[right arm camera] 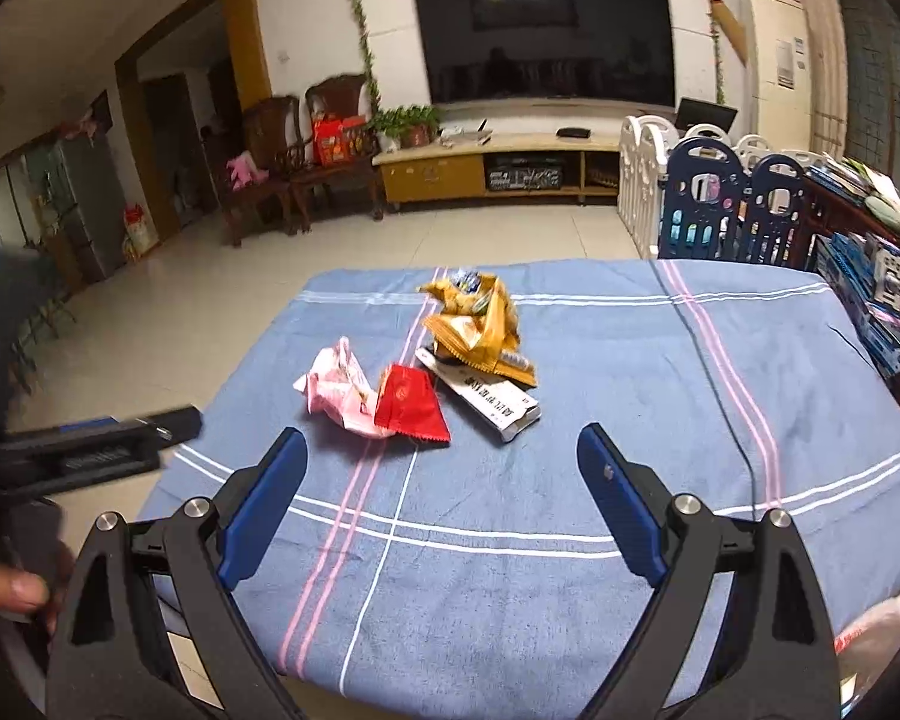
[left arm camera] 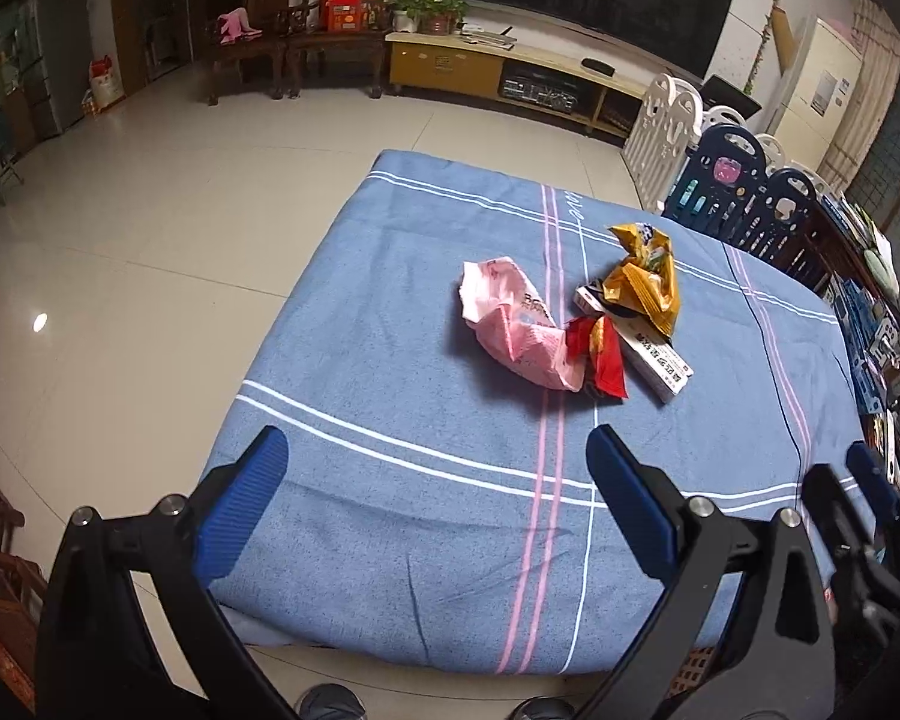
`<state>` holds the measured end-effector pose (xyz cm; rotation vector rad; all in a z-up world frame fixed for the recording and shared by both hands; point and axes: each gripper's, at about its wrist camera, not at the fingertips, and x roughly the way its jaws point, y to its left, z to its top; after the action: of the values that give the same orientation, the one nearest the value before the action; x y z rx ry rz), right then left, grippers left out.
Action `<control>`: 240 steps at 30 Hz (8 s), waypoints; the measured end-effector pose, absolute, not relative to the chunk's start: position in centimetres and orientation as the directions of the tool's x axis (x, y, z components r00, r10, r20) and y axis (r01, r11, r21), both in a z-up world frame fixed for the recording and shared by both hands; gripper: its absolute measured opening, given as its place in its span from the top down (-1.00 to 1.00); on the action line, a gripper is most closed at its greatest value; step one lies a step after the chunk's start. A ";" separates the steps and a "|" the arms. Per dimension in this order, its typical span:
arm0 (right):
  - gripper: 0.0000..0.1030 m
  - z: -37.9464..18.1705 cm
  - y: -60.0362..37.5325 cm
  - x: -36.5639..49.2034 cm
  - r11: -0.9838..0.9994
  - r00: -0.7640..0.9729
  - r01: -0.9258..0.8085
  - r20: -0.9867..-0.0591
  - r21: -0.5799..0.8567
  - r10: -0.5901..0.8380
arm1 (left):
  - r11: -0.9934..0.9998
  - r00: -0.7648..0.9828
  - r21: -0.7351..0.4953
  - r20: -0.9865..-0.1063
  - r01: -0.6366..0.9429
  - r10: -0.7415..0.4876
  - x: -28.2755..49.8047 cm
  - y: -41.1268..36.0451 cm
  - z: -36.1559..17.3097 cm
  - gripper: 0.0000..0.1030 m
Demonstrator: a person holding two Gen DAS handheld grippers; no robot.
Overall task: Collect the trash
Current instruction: 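Bring both tools back over the remaining trash on the table, then grasp the pink bag with the left tool while the right tool grasps the red wrapper, then carry the pink bag and red wrapper with both tools to the wastebasket, then open both tools over the wastebasket to drop the bag and wrapper, then bring both tools back over the yellow snack bag and white box, then grasp the yellow snack bag with the left tool while the right tool grasps the white medicine box, then lift the snack bag and medicine box with both tools toward the wastebasket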
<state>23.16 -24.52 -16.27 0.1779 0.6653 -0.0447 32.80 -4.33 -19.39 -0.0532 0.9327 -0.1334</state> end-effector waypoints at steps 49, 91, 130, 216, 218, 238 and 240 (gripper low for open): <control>0.90 -13.6 -28.1 23.3 0.942 0.771 0.025 -0.606 0.336 0.196 | 0.974 0.530 -0.147 -0.820 0.172 -0.218 41.1 -12.0 -26.2 0.63; 0.90 -12.9 -32.9 10.1 0.937 0.832 0.171 -0.553 0.303 0.027 | 0.812 0.511 -0.132 -0.717 0.569 -0.474 20.1 -16.3 -18.3 0.61; -0.94 -11.8 -28.8 15.8 0.967 0.830 0.180 -0.556 0.182 -0.050 | 0.989 0.638 -0.097 -0.756 0.113 -0.148 34.4 -3.5 -18.7 -0.93; 0.13 -13.8 -29.7 15.4 0.977 0.800 0.153 -0.599 0.151 -0.033 | 0.933 0.651 -0.114 -0.687 0.340 -0.321 28.5 -7.9 -15.7 0.07; 0.13 -13.9 -29.7 15.8 0.979 0.806 0.149 -0.591 0.142 -0.037 | 0.931 0.652 -0.104 -0.686 0.351 -0.323 28.3 -8.3 -15.7 0.06; 0.13 -9.9 -37.8 2.6 0.924 0.825 0.323 -0.539 0.206 -0.168 | 0.667 0.362 -0.253 -0.679 0.701 -0.638 22.5 -21.4 -15.7 0.06; 0.12 -10.1 -39.4 -0.8 0.908 0.805 0.372 -0.553 0.190 -0.214 | 0.579 0.263 -0.273 -0.690 0.768 -0.674 19.8 -25.0 -16.5 0.06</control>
<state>-0.80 -39.41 -10.12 0.2988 0.5522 -0.3186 19.83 -25.01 -16.46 0.1260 0.8645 -0.9785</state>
